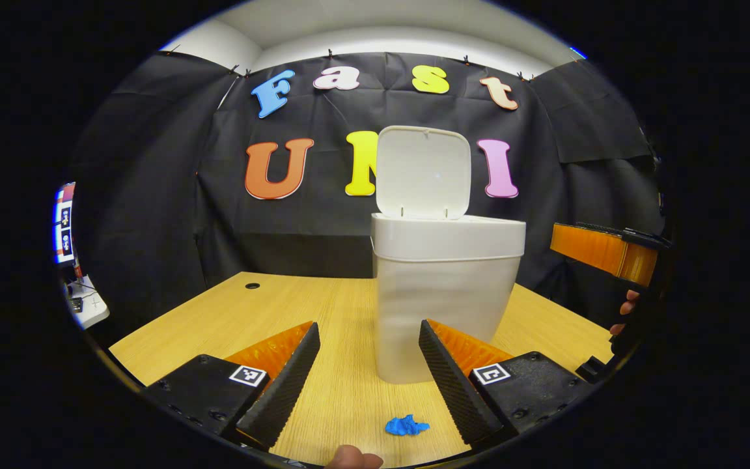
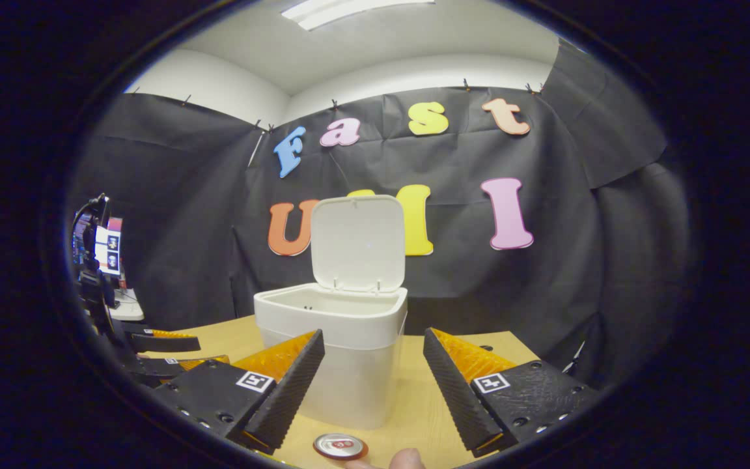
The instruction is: Press the lid of the desktop garbage bin to open it, pick up the crumpled paper on the desktop and throw it into the bin, then pick up the pop can on the desktop and drop it into the bin, and finally close the garbage bin lid.
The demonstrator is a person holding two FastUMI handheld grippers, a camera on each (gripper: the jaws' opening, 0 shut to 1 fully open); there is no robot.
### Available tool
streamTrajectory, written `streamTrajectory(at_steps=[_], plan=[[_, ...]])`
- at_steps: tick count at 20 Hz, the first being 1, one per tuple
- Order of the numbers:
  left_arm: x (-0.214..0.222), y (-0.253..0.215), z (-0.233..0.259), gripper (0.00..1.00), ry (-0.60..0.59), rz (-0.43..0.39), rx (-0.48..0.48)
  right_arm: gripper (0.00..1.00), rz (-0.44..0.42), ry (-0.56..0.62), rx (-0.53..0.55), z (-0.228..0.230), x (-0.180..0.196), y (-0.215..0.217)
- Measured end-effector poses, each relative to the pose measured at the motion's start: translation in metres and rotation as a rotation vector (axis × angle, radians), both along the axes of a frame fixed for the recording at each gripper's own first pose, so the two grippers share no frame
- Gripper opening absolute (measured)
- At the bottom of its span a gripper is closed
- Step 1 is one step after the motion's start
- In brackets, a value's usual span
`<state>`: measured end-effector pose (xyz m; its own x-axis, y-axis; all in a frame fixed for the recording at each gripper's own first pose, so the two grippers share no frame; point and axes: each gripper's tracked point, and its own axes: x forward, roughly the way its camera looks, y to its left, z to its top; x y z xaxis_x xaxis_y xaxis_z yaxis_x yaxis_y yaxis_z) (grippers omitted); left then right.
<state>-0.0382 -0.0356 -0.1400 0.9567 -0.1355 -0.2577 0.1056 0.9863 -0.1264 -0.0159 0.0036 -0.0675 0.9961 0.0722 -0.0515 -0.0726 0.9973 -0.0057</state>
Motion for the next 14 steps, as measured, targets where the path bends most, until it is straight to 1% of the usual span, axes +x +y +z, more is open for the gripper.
streamTrajectory(at_steps=[1,2,4,7,8,9,10,11,12,13,14], plan=[[-0.004,-0.004,-0.012,0.99,0.025,-0.012,0.003,0.97,-0.006,0.008,0.001,-0.007,-0.003,-0.004],[-0.008,-0.009,-0.023,0.99,0.051,-0.023,-0.003,0.95,-0.017,0.011,0.0,-0.014,-0.006,-0.009],[-0.019,-0.021,-0.047,0.99,0.116,-0.041,-0.022,0.97,-0.045,0.024,-0.008,-0.029,-0.01,-0.017],[-0.029,-0.034,-0.08,0.99,0.204,-0.058,-0.02,0.97,-0.042,0.076,0.005,-0.057,-0.017,-0.018],[-0.031,-0.037,-0.09,0.99,0.233,-0.064,-0.017,0.95,-0.045,0.086,0.007,-0.064,-0.019,-0.019],[-0.035,-0.041,-0.101,0.99,0.263,-0.073,-0.016,0.97,-0.05,0.096,0.007,-0.068,-0.019,-0.021],[-0.038,-0.045,-0.11,1.0,0.289,-0.08,-0.017,0.95,-0.055,0.098,0.009,-0.072,-0.02,-0.023],[-0.041,-0.047,-0.119,1.0,0.316,-0.083,-0.02,0.95,-0.059,0.1,0.009,-0.075,-0.021,-0.024],[-0.043,-0.048,-0.127,0.99,0.334,-0.083,-0.021,0.97,-0.058,0.106,0.01,-0.078,-0.02,-0.024],[-0.044,-0.049,-0.133,1.0,0.351,-0.077,-0.022,0.95,-0.054,0.111,0.014,-0.08,-0.02,-0.024],[-0.045,-0.051,-0.139,0.99,0.37,-0.074,-0.026,0.97,-0.051,0.114,0.019,-0.081,-0.02,-0.023]])
